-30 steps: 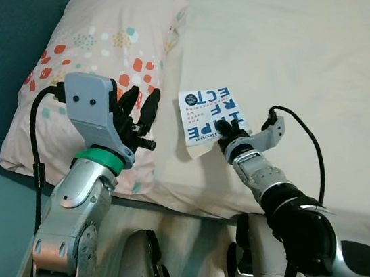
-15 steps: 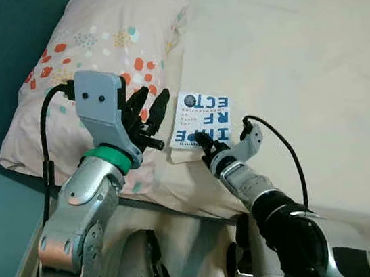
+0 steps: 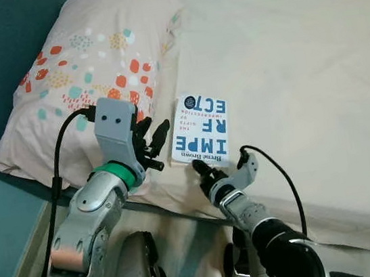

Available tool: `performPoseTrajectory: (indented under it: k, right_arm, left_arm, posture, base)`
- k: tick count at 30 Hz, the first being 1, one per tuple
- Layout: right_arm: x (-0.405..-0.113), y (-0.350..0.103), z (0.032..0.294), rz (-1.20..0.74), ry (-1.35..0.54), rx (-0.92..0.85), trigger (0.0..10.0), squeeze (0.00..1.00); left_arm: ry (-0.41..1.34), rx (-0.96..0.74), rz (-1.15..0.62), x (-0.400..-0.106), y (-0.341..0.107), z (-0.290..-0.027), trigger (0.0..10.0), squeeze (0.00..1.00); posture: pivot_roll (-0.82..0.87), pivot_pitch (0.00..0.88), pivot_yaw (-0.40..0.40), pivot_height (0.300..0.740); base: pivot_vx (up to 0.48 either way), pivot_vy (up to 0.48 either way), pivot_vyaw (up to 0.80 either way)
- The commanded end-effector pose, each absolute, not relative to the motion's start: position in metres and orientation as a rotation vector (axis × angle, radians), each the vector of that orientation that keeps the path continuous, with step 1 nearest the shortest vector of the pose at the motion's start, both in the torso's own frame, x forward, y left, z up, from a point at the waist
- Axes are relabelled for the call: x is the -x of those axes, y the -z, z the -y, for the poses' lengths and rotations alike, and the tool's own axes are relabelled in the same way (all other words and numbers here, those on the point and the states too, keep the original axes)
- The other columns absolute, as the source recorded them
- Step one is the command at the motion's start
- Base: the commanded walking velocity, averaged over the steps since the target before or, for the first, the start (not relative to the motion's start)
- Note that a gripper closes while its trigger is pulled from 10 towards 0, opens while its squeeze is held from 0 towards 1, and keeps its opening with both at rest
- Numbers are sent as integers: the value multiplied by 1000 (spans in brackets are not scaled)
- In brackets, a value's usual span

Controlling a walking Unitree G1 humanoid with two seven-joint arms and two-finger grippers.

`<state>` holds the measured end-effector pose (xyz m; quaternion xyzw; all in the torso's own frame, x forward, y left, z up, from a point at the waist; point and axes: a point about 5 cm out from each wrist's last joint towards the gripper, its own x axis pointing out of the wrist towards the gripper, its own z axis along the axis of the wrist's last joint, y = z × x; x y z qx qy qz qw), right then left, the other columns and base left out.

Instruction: Clean up the room

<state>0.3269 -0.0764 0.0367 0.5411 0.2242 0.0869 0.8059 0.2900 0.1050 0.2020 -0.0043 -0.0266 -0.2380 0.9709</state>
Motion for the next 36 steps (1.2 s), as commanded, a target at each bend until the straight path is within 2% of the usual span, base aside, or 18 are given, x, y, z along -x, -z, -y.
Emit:
performPoseTrajectory:
  k: [1,8,10,12,13,15,16,17,18,19,20,21,22,23,24,30,33,36]
  right_arm:
    - [-313,-23,71,-546,-222,-1148,10000,0]
    - [-307,-24,106,-489,-296,-1060,10000,0]
    - [-309,-42,137,-323,-293,-948,10000,0]
    - [-309,-42,137,-323,-293,-948,10000,0]
    - [-311,-52,150,-238,-281,-892,10000,0]
    - [-315,-79,179,-9,-178,-628,10000,0]
    - [-315,-87,186,61,-152,-525,10000,0]
    - [-315,-87,186,61,-152,-525,10000,0]
    - [-313,-92,185,96,-157,-390,10000,0]
    - [-313,-92,185,96,-157,-390,10000,0]
    - [-310,-95,178,109,-186,-213,10000,0]
    - [-310,-95,178,109,-186,-213,10000,0]
    - [-305,-98,170,123,-203,-114,10000,0]
    - [-305,-98,170,123,-203,-114,10000,0]
    - [-300,-101,165,145,-203,-41,10000,0]
    - [-290,-103,185,166,-22,-25,10000,0]
    - [-292,-104,201,200,101,1,10000,0]
    - [-294,-106,206,215,133,17,10000,0]
  left_arm:
    - [484,-27,5,-289,-186,-102,10000,0]
    - [533,-228,-163,-285,-144,-107,10000,0]
    - [565,-272,-224,-280,-127,-114,10000,0]
    - [565,-272,-224,-280,-127,-114,10000,0]
    - [560,-267,-240,-281,-123,-117,10000,0]
    - [509,-185,-246,-286,-114,-116,10000,0]
    - [488,-159,-243,-288,-111,-115,10000,0]
    - [488,-159,-243,-288,-111,-115,10000,0]
    - [454,-160,-235,-291,-105,-115,10000,0]
    - [454,-160,-235,-291,-105,-115,10000,0]
    - [398,-180,-213,-295,-98,-116,10000,0]
    - [398,-180,-213,-295,-98,-116,10000,0]
    - [353,-188,-199,-297,-92,-116,10000,0]
    - [353,-188,-199,-297,-92,-116,10000,0]
    - [319,-183,-181,-300,-88,-115,10000,0]
    - [304,-171,-132,-306,-92,-107,10000,0]
    - [289,-172,-115,-310,-93,-110,10000,0]
    - [265,-168,-101,-314,-94,-115,10000,0]
  posture:
    - [32,177,45,610]
    - [5,152,40,610]
    - [-16,137,44,610]
    - [-16,137,44,610]
    - [-22,134,47,610]
    - [-51,112,56,610]
    - [-51,112,56,610]
    - [-51,112,56,610]
    - [-70,83,52,610]
    - [-70,83,52,610]
    - [-85,58,43,610]
    - [-85,58,43,610]
    - [-98,36,30,610]
    - [-98,36,30,610]
    - [-105,20,18,610]
    - [-115,0,14,610]
    - [-113,0,23,615]
    - [-109,0,26,623]
  base:
    - [0,0,0]
    - [0,0,0]
    - [0,0,0]
    - [0,0,0]
    - [0,0,0]
    - [0,0,0]
    - [0,0,0]
    - [0,0,0]
    - [0,0,0]
    - [0,0,0]
    - [0,0,0]
    - [0,0,0]
    - [0,0,0]
    - [0,0,0]
    - [0,0,0]
    - [0,0,0]
    - [0,0,0]
    - [0,0,0]
